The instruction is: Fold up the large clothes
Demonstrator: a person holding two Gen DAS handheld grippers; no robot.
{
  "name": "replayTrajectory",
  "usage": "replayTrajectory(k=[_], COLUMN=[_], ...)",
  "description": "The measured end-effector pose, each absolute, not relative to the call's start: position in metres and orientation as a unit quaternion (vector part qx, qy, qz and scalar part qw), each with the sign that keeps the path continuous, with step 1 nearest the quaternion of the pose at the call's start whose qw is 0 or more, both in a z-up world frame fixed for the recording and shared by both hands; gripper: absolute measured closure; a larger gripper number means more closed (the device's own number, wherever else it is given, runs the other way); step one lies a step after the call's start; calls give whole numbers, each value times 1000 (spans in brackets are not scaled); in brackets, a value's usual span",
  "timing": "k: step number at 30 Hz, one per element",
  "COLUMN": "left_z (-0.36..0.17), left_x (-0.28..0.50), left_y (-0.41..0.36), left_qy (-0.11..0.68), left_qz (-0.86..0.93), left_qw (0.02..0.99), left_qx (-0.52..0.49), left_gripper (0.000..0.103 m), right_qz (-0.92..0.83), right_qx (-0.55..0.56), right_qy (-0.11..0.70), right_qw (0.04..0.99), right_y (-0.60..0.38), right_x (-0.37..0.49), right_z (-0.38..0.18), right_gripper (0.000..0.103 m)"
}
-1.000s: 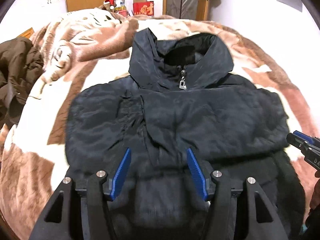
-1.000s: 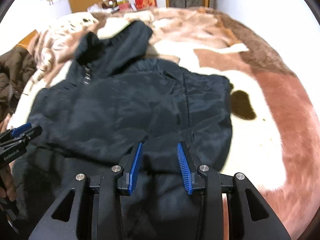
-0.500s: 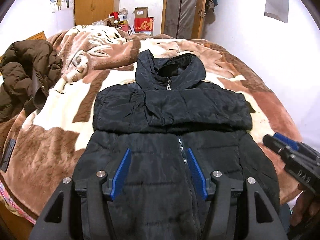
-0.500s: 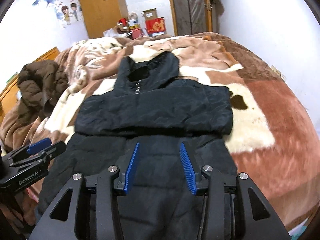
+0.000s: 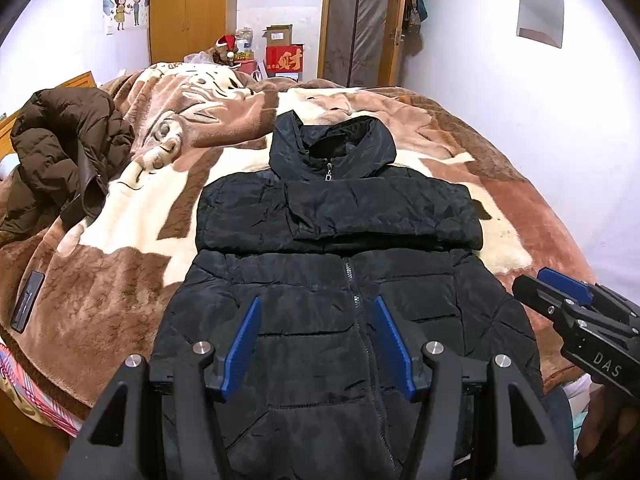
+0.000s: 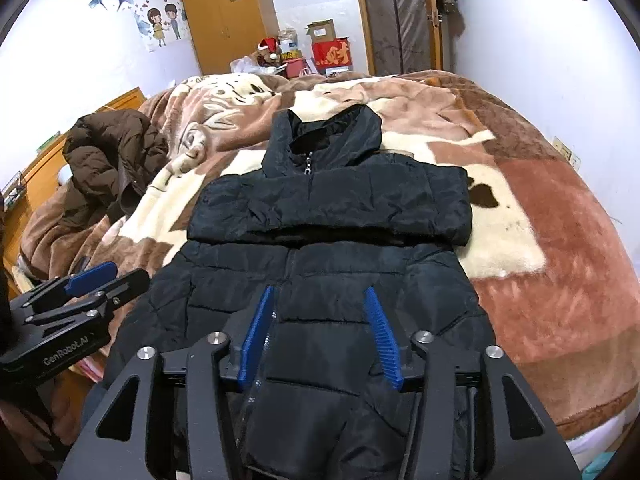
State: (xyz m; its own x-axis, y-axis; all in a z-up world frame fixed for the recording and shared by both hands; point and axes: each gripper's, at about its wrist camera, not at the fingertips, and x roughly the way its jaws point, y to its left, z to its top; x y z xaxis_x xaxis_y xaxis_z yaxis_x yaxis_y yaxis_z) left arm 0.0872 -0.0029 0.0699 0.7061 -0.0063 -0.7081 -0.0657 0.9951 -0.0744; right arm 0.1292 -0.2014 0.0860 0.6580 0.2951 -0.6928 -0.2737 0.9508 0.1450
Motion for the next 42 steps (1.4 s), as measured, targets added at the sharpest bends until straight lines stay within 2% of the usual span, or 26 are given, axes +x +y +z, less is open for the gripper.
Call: replayTrajectory(k=[7,16,29,42], left_z=[63,40,19,-17], left_x=[110,180,346,505], left_y=[4,26,61,105], left_qy=[388,409,413,440], left_qz=[17,23,23,57], left_qw=[920,910,909,889], left_qx=[-45,-54,-55,-111], left_gripper=[42,42,37,31], right_qz=[172,173,156,148], right_qx=[18,3,-16,5], right_qy=[390,420,439,451], right_qw=[904,891,885,880], right_y=[-194,-184,-178,-169], right_x=[157,231,401,550], right_z=[81,59,34,23], right_gripper=[52,52,52,52])
